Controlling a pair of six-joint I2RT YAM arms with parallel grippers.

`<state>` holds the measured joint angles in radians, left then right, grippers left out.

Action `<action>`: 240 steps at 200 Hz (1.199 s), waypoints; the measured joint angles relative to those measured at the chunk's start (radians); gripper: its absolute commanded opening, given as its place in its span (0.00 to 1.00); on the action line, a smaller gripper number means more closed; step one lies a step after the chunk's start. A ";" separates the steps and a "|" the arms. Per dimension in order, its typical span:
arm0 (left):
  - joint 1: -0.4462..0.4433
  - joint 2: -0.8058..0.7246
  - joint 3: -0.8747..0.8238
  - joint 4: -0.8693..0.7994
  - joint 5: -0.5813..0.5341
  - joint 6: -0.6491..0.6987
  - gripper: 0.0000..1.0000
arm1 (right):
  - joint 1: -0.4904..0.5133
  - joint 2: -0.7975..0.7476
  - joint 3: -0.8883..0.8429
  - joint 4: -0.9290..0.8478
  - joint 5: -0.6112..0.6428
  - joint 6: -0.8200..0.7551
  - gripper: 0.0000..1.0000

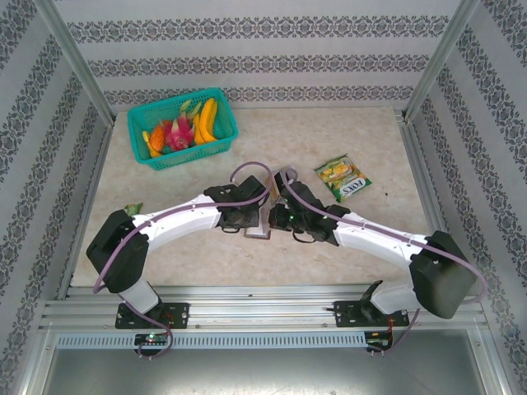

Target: Put the credit cards into the card holder

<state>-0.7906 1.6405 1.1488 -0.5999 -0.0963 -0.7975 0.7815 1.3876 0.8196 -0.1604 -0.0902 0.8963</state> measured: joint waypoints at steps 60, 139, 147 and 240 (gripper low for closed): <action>0.008 -0.027 -0.074 0.078 0.027 -0.070 0.00 | 0.041 0.126 0.101 -0.080 0.126 -0.004 0.00; 0.066 -0.095 -0.199 0.209 0.110 -0.138 0.00 | -0.033 0.112 0.004 -0.119 0.179 -0.005 0.00; 0.068 -0.096 -0.205 0.220 0.119 -0.140 0.00 | -0.036 0.112 -0.002 -0.107 0.171 -0.005 0.00; 0.086 -0.098 -0.234 0.272 0.157 -0.154 0.00 | -0.057 0.028 -0.024 -0.052 0.143 -0.032 0.00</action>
<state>-0.7048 1.5425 0.9146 -0.3275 0.0608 -0.9512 0.7246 1.4158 0.7956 -0.2123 0.0525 0.8642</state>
